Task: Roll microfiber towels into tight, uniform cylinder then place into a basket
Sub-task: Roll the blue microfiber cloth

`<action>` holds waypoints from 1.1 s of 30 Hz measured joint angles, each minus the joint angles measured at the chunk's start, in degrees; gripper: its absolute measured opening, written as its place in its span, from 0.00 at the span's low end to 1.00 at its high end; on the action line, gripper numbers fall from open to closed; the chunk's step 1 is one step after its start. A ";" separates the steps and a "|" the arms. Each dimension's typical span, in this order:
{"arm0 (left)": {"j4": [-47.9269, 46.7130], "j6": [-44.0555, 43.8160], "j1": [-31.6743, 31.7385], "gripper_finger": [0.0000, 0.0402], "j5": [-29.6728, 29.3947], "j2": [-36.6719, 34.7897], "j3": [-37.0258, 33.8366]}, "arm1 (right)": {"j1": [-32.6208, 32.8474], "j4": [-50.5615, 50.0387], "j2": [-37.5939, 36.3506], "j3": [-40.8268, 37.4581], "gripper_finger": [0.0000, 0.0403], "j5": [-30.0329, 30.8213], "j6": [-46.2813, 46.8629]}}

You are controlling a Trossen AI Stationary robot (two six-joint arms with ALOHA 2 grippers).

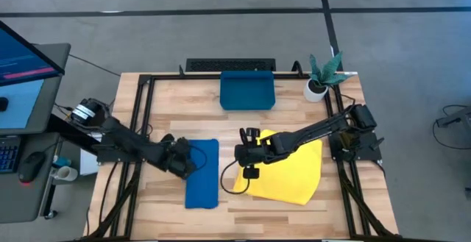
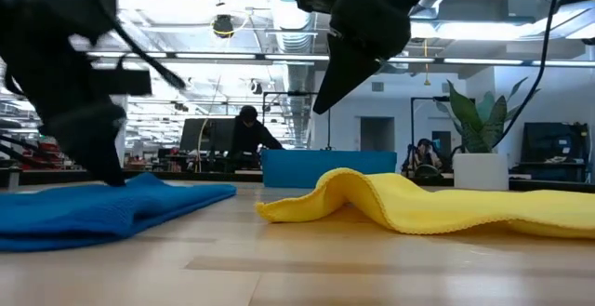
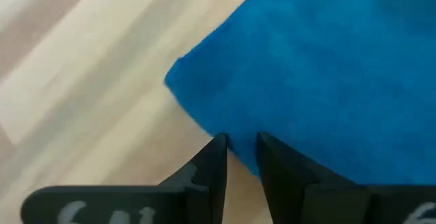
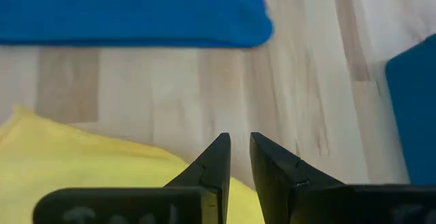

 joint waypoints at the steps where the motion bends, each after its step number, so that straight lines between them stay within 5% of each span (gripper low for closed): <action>1: 0.25 -0.03 -0.87 0.19 -0.15 -1.18 0.02 | -0.25 0.00 0.00 0.00 0.20 0.00 0.03; 9: 10.67 12.47 -4.38 0.19 -5.60 -5.35 0.09 | -0.01 0.06 0.00 0.00 0.20 -0.02 1.99; 17: 28.51 34.15 -1.54 0.19 2.00 1.93 0.20 | 0.94 0.06 0.00 0.00 0.20 -0.03 3.52; 24: 32.16 38.86 3.65 0.19 12.02 7.02 0.24 | 2.50 0.15 0.00 0.00 0.20 -0.04 3.62; 33: 31.94 38.47 10.04 0.19 8.19 7.83 0.33 | 2.99 0.44 0.00 0.00 0.20 -0.04 3.61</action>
